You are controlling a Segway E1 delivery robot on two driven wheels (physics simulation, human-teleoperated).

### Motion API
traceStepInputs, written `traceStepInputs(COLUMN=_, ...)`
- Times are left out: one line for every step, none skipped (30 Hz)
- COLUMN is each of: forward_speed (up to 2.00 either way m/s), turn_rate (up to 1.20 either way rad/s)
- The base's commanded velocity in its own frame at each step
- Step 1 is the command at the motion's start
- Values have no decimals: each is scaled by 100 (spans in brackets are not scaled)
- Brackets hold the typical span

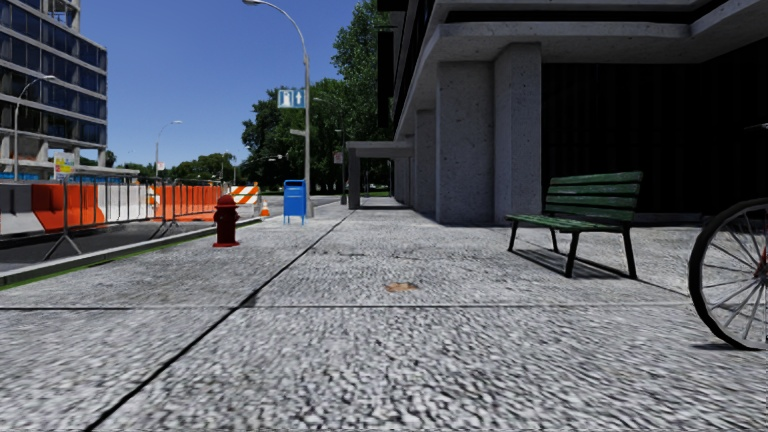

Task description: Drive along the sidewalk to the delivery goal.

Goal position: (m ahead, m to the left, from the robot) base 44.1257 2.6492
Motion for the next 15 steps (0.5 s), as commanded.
traceStepInputs(forward_speed=200, turn_rate=0)
traceStepInputs(forward_speed=200, turn_rate=0)
traceStepInputs(forward_speed=200, turn_rate=0)
traceStepInputs(forward_speed=200, turn_rate=0)
traceStepInputs(forward_speed=200, turn_rate=0)
traceStepInputs(forward_speed=200, turn_rate=0)
traceStepInputs(forward_speed=200, turn_rate=0)
traceStepInputs(forward_speed=200, turn_rate=0)
traceStepInputs(forward_speed=200, turn_rate=0)
traceStepInputs(forward_speed=200, turn_rate=0)
traceStepInputs(forward_speed=200, turn_rate=0)
traceStepInputs(forward_speed=200, turn_rate=0)
traceStepInputs(forward_speed=200, turn_rate=0)
traceStepInputs(forward_speed=200, turn_rate=0)
traceStepInputs(forward_speed=200, turn_rate=0)
